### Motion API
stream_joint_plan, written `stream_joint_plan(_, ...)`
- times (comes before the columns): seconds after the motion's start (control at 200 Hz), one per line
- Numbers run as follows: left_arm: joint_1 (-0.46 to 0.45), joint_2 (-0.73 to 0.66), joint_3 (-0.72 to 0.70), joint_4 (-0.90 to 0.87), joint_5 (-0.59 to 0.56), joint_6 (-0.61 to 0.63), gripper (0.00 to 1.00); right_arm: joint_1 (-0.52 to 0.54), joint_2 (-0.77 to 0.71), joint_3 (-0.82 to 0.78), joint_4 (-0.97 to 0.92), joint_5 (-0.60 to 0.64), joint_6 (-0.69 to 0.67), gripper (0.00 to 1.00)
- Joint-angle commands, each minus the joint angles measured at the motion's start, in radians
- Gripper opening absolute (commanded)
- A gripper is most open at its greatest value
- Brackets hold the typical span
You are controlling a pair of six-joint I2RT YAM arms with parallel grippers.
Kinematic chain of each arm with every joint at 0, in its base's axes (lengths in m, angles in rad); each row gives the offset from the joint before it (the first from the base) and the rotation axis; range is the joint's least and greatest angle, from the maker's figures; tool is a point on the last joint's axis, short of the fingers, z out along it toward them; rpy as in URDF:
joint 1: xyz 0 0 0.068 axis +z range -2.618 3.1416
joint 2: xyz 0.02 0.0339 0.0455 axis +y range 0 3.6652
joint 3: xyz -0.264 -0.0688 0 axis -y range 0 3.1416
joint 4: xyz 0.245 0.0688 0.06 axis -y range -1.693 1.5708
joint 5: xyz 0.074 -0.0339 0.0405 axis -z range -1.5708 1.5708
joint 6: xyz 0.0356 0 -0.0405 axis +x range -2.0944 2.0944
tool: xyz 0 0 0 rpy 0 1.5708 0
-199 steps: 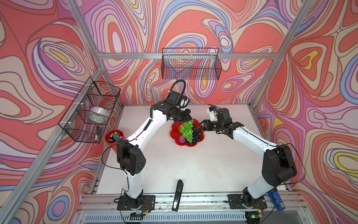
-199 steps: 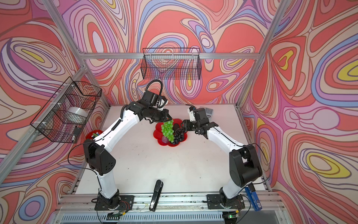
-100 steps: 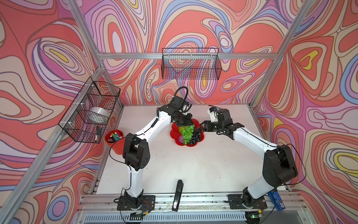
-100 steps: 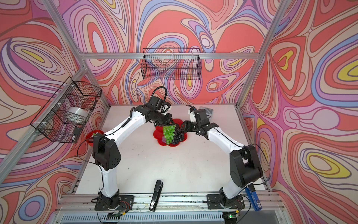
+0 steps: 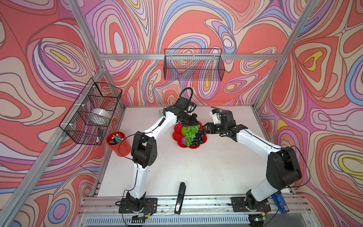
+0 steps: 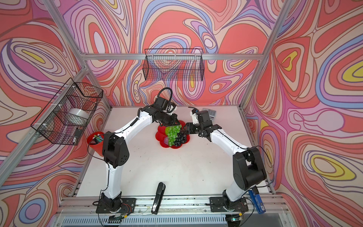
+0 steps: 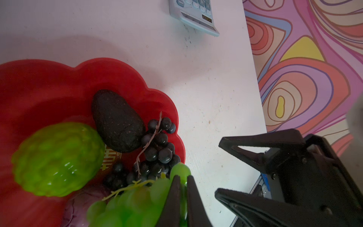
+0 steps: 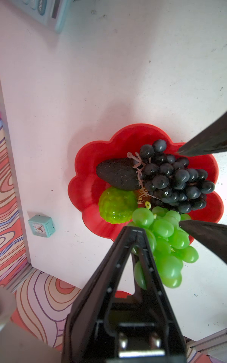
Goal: Arrange fruit in a fruit bowl
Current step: Place the fruit in the fruit bowl.
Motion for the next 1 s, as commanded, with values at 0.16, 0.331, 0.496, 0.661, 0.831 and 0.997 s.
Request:
stream_joint_plan(0.16, 0.06, -0.001, -0.064, 0.124, 0.072, -0.035, 0.0, -0.007, 0.031, 0.044, -0.028, -0.021, -0.016, 0.55)
stream_joint_plan(0.331, 0.089, -0.015, -0.143, 0.197, 0.093, -0.043, 0.0, -0.006, 0.042, 0.057, -0.036, -0.027, -0.019, 0.55)
stream_joint_plan(0.496, 0.108, -0.014, -0.201, 0.287, 0.138, -0.069, 0.0, -0.007, 0.045, 0.068, -0.055, -0.028, -0.028, 0.55)
stream_joint_plan(0.661, 0.113, -0.007, -0.239, 0.393, 0.164, -0.126, 0.0, -0.005, 0.039, 0.066, -0.055, -0.04, -0.033, 0.55)
stream_joint_plan(0.831, 0.127, -0.013, -0.294, 0.524, 0.165, -0.207, 0.0, -0.005, 0.037, 0.067, -0.051, -0.073, -0.043, 0.55)
stream_joint_plan(0.997, 0.16, -0.056, -0.391, 0.617, 0.147, -0.258, 0.0, -0.005, 0.036, 0.065, -0.048, -0.083, -0.045, 0.55)
